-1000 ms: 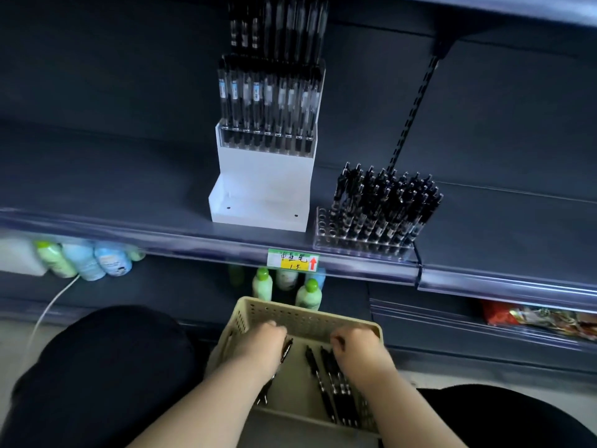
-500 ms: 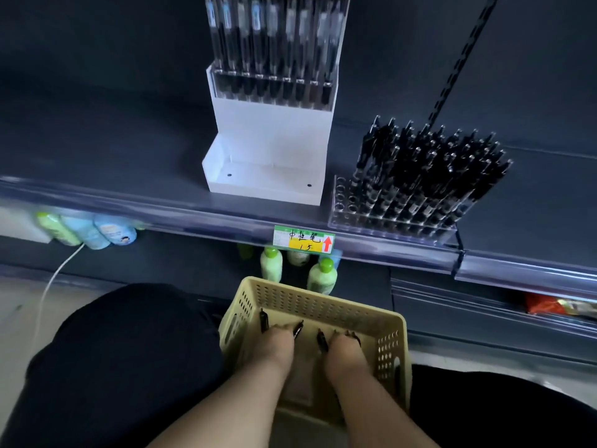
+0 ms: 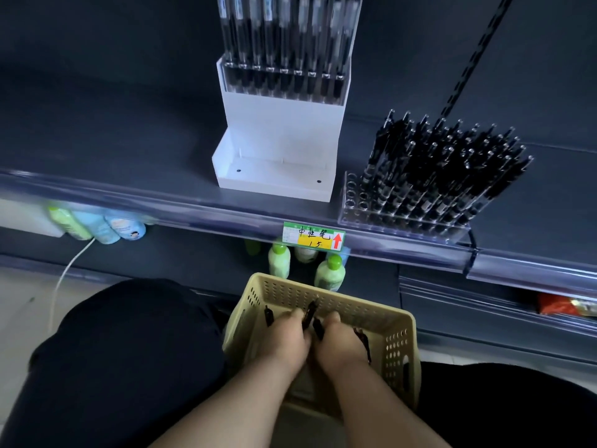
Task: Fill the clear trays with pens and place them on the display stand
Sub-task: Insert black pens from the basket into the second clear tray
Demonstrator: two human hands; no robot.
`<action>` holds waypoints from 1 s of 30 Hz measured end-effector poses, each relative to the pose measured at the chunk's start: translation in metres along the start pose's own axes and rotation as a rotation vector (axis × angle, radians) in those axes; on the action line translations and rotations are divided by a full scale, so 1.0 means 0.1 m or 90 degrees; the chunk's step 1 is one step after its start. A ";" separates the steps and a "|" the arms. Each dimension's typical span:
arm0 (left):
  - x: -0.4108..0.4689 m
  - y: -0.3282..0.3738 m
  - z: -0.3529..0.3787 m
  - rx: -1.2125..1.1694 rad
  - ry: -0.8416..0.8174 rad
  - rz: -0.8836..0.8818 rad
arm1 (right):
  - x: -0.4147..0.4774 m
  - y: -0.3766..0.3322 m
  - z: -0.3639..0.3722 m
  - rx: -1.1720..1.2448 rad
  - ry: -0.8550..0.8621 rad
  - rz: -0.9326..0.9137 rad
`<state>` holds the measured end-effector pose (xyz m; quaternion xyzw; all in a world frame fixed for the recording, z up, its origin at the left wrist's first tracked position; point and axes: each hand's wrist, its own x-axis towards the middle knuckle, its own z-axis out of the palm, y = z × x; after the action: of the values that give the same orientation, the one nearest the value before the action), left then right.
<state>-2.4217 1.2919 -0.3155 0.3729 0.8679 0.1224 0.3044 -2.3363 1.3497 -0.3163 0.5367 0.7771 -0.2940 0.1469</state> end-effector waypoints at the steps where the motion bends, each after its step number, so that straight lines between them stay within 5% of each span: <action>1: -0.02 0.02 -0.04 -0.014 0.026 0.013 | -0.03 -0.01 -0.04 0.014 0.018 -0.013; 12: -0.55 0.23 -0.75 -0.279 0.276 0.120 | -0.68 -0.27 -0.84 0.158 0.279 -0.208; 18: -0.66 0.31 -1.19 -0.377 0.337 0.246 | -0.95 -0.30 -1.37 0.347 0.399 -0.341; 23: -0.59 0.48 -1.52 -0.401 0.344 0.278 | -0.99 -0.37 -1.97 0.325 0.542 -0.414; 30: -0.40 0.93 -1.96 -0.380 0.368 0.397 | -0.93 -0.55 -2.67 0.345 0.563 -0.452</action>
<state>-2.4684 1.3303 -0.1031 0.4619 0.6915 0.5475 0.0940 -2.3279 1.4305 -0.0400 0.3352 0.7929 -0.2615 -0.4365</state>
